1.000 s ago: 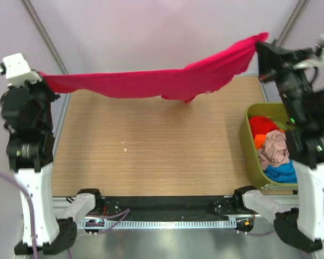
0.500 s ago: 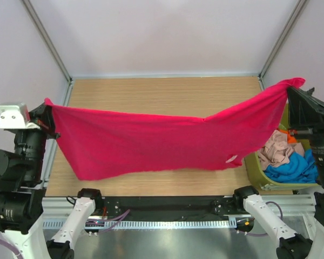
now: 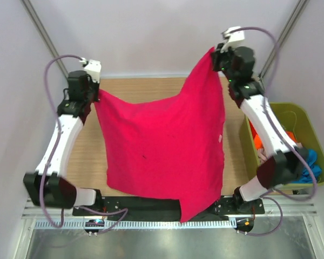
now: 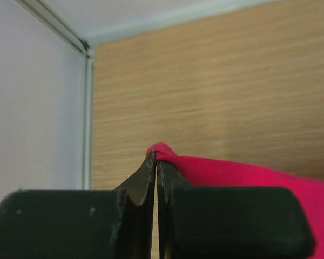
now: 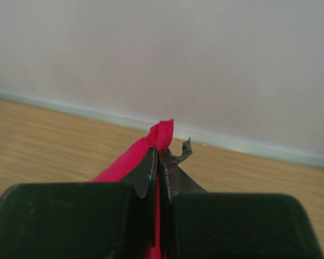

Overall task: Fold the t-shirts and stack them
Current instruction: Flatten the tshirt out

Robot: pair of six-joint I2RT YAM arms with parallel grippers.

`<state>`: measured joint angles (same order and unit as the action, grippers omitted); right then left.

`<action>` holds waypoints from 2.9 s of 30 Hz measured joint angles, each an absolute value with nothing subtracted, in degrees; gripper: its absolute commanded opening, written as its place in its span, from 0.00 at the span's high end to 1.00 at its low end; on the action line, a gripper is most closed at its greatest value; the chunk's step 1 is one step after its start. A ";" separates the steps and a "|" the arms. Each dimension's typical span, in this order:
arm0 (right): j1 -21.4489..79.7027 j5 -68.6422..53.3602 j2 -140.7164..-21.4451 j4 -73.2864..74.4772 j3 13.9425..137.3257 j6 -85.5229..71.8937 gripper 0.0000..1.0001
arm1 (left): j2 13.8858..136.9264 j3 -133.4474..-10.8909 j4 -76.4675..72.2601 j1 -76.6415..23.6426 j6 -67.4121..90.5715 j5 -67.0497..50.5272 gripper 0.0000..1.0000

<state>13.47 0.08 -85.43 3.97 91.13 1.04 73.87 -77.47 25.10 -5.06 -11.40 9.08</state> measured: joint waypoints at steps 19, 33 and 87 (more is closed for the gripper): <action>9.67 -6.20 -134.56 -16.80 107.50 -4.45 0.99 | 127.37 -107.55 17.34 1.30 -13.93 8.88 1.00; 9.37 -8.67 -132.49 -23.51 106.94 -4.69 0.99 | 125.27 -106.48 16.49 2.85 -12.60 17.78 1.00; 9.52 -14.87 -67.61 -0.86 77.43 6.44 0.99 | 55.59 -74.61 28.73 -6.57 -7.90 13.93 1.00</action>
